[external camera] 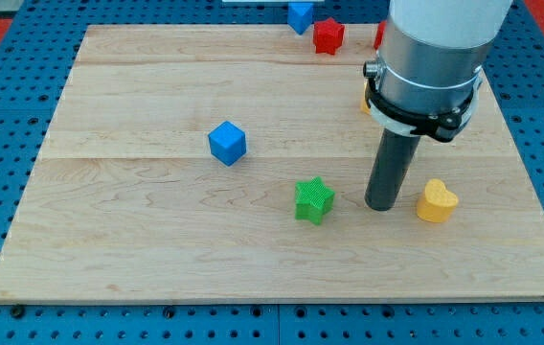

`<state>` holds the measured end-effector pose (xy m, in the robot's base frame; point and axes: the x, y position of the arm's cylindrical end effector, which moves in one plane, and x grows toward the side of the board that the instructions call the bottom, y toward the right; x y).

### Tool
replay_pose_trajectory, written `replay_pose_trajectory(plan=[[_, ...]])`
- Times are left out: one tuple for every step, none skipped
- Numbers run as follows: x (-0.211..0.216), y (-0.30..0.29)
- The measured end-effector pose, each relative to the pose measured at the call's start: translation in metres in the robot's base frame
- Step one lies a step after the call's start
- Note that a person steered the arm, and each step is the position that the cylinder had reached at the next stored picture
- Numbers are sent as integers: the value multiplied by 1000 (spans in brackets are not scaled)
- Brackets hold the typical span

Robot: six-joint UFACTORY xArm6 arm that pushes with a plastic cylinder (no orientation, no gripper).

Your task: Place the green star in between the blue cube and yellow heart

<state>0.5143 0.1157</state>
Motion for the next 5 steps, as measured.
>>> replay_pose_trajectory(plan=[[39,-33],[34,-74],[-6,-71],[-17,-61],[-8,-119]])
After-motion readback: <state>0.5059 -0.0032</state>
